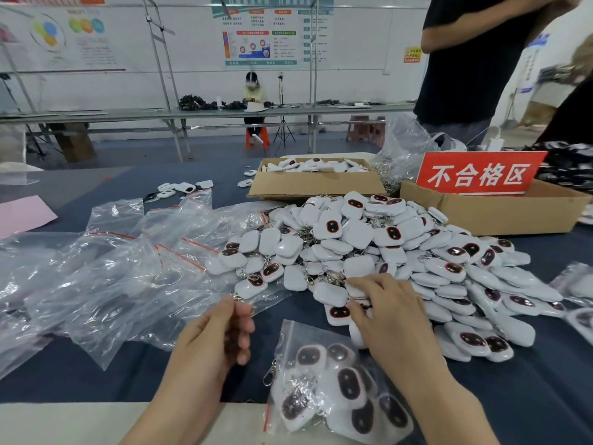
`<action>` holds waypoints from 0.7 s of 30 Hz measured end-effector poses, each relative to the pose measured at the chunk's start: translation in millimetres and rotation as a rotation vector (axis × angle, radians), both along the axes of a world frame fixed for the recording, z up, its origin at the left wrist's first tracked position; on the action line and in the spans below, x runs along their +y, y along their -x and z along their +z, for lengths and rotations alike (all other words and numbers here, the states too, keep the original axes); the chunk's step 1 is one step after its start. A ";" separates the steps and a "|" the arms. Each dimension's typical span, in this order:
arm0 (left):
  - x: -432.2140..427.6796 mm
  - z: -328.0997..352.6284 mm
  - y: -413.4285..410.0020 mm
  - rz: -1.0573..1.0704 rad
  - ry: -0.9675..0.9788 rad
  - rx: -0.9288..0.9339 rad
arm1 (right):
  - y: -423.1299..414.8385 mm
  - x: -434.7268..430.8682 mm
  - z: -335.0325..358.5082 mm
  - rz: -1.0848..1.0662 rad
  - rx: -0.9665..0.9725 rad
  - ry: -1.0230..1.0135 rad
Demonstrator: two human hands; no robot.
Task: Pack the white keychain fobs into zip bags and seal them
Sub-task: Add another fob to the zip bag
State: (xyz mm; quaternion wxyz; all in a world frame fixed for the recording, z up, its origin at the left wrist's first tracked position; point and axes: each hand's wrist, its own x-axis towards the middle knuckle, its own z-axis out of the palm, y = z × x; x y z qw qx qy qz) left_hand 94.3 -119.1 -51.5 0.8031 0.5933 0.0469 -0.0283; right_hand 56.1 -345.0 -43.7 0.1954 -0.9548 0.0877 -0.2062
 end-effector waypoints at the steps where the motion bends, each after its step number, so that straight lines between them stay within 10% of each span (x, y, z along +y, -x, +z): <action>1: -0.8 -0.3 -0.2 -0.008 0.001 0.002 | -0.1 -0.3 -1.3 -0.012 0.024 0.019; 10: -0.9 -1.1 1.1 -0.038 0.021 -0.001 | -0.7 -1.0 -1.5 -0.045 0.005 0.034; 21: -2.0 1.7 12.2 -0.093 -0.049 -0.243 | 1.2 23.4 27.3 0.306 -0.156 -0.708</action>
